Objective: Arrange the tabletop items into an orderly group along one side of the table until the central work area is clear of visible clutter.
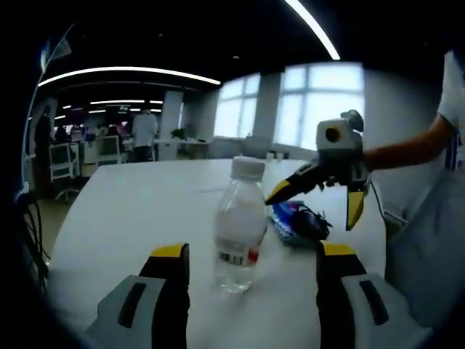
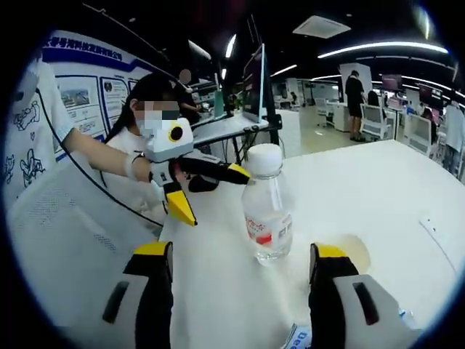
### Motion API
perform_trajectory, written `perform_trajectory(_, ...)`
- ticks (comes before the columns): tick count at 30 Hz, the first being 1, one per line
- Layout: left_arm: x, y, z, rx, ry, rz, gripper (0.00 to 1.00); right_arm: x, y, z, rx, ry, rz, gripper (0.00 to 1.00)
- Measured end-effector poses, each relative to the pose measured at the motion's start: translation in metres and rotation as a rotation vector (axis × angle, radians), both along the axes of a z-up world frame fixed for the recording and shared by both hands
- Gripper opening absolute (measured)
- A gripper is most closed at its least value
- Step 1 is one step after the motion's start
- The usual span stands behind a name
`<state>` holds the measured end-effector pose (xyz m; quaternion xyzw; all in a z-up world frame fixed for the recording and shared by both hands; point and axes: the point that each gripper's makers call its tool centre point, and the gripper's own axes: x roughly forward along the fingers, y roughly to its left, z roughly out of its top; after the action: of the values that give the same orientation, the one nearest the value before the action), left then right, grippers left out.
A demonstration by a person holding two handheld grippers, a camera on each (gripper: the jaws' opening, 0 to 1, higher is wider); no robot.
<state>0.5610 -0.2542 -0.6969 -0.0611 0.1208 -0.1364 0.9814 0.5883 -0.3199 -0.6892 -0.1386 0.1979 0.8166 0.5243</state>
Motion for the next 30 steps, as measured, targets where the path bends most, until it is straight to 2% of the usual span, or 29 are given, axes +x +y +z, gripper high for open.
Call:
perform_trajectory(6, -0.002, -0.005, -0.004, 0.001, 0.011, -0.013, 0.68, 0.004, 0.005, 0.006, -0.006, -0.031, 0.049, 0.71)
perform_trajectory(11, -0.002, -0.007, -0.005, -0.01, 0.009, -0.007, 0.68, 0.014, 0.01, 0.001, -0.019, -0.056, 0.069, 0.67)
perform_trajectory(20, -0.003, -0.011, -0.012, -0.026, 0.021, -0.01, 0.68, 0.016, 0.019, 0.008, -0.013, -0.073, 0.139, 0.68)
perform_trajectory(27, -0.003, -0.011, -0.015, -0.032, 0.029, -0.013, 0.68, 0.022, 0.029, 0.012, -0.037, -0.12, 0.233, 0.64)
perform_trajectory(30, -0.003, -0.011, -0.016, -0.037, 0.029, -0.01, 0.68, 0.021, 0.036, 0.012, -0.045, -0.11, 0.259, 0.63)
